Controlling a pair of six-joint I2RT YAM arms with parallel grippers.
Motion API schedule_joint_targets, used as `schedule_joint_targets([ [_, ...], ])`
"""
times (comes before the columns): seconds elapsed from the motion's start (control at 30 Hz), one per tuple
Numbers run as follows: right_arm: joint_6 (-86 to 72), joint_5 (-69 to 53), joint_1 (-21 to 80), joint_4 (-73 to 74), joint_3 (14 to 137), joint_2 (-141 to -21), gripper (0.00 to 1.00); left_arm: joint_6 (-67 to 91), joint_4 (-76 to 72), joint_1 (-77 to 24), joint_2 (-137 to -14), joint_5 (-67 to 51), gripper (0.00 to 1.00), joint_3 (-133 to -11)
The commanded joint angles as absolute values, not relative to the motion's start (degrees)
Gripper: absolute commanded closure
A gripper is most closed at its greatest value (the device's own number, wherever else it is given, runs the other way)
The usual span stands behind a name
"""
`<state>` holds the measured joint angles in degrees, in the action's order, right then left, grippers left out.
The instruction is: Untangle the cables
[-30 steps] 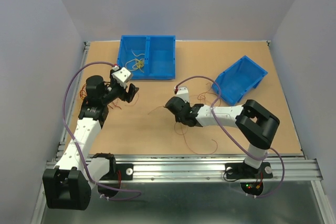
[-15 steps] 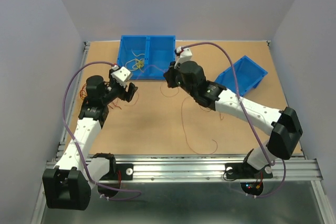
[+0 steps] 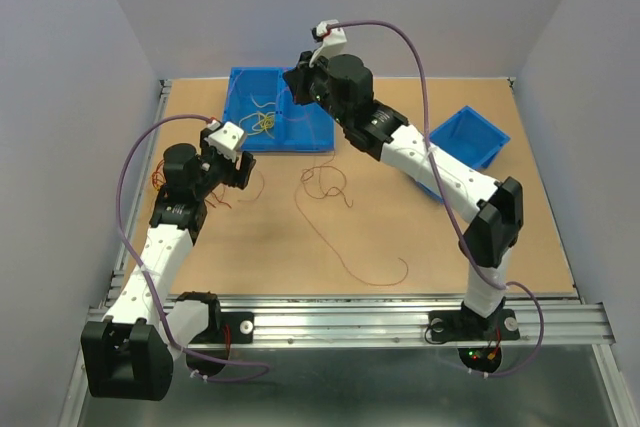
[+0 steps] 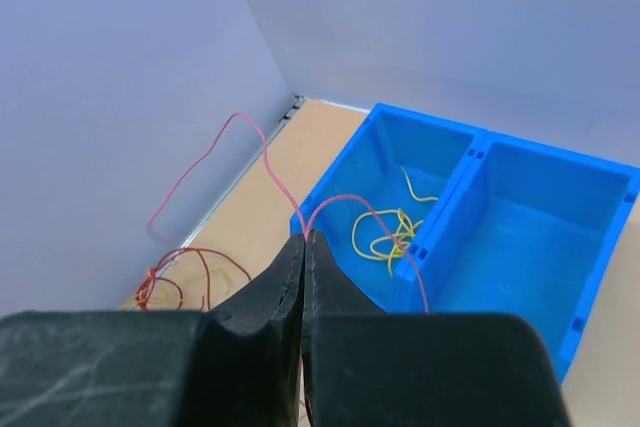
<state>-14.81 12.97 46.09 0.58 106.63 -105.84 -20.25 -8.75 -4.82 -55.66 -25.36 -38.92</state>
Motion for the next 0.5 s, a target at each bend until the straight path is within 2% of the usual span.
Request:
schedule_joint_targets([
  [0.0,-18.52,4.19,41.23,-0.35,113.80,-111.52,0.99,-19.25,-12.48,-5.10,-55.10,-24.17,0.23,-38.32],
  [0.2,-20.74,0.35,38.32,-0.53,124.17,-117.95,0.99,-19.51,-12.48,-5.10,-55.20,-24.52,0.23,-38.32],
  [0.47,-20.92,2.02,37.35,-0.88,121.64,-117.86,0.99,-19.87,-13.45,-5.19,-59.93,-32.78,0.23,-39.63],
])
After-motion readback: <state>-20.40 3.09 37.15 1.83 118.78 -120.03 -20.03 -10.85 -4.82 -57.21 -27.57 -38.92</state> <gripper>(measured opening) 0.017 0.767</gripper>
